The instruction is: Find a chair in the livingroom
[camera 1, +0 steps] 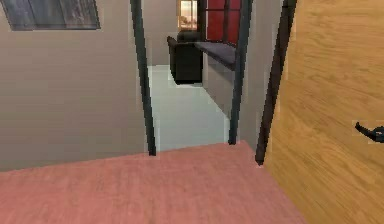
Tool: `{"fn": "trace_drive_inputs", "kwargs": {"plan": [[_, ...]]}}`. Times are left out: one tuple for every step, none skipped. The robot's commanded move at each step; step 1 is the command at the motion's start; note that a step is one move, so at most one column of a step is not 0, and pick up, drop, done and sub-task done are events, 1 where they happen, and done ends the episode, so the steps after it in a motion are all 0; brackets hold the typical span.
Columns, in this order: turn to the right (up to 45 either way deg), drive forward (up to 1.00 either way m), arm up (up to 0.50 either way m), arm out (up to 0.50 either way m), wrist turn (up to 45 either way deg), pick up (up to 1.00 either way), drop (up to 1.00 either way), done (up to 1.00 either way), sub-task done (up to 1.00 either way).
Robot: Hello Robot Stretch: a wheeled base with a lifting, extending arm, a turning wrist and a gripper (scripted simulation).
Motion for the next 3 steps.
{"fn": "trace_drive_inputs", "kwargs": {"plan": [[0.0,1.0,0.0,0.0,0.0,0.0,0.0,0.0,0.0],[-3.0,0.0,0.0,0.0,0.0,0.0,0.0,0.0,0.0],[0.0,0.6,0.0,0.0,0.0,0.0,0.0,0.0,0.0]]}}
